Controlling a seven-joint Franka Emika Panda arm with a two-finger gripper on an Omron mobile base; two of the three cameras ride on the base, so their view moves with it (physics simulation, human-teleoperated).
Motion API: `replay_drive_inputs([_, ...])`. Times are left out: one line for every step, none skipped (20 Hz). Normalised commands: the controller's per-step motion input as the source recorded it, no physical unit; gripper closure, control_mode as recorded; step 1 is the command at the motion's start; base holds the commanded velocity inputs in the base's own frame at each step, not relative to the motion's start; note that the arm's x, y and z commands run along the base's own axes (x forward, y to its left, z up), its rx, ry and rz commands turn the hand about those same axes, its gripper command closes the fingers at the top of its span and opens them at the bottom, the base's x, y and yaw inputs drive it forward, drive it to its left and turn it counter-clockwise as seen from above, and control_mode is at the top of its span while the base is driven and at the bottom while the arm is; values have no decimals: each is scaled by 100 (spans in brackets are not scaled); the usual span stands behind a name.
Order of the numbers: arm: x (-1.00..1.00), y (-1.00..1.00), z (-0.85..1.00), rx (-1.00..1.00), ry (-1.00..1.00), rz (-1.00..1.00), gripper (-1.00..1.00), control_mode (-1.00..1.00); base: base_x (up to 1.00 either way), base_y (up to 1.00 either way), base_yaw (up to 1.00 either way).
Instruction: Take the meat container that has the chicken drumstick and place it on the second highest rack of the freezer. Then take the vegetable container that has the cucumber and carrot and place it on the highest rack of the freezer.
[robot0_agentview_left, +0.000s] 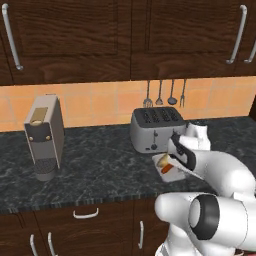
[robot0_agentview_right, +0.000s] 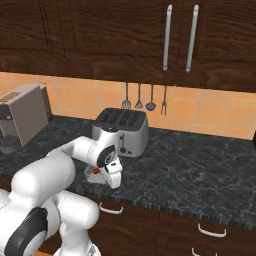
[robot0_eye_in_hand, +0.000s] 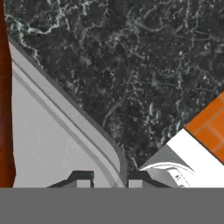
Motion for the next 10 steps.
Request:
replay_drive_inputs([-88,0,76,0,0,0,100,-100,0,0,0])
replay_drive_inputs([-100,0,71,0,0,0,100,-100,0,0,0])
replay_drive_inputs([-100,0,66,0,-5,0,100,-100,0,0,0])
replay_drive_inputs([-100,0,61,0,-15,0,100,-100,0,0,0])
replay_drive_inputs([-100,0,68,0,-19,0,100,-100,0,0,0])
replay_drive_inputs([-100,0,64,0,-19,0,100,-100,0,0,0])
replay_drive_inputs([-100,0,73,0,-22,0,100,-100,0,0,0])
replay_drive_inputs([-100,0,76,0,-29,0,100,-100,0,0,0])
replay_drive_inputs([-100,0,79,0,-33,0,100,-100,0,0,0])
replay_drive_inputs([-100,0,79,0,-32,0,100,-100,0,0,0])
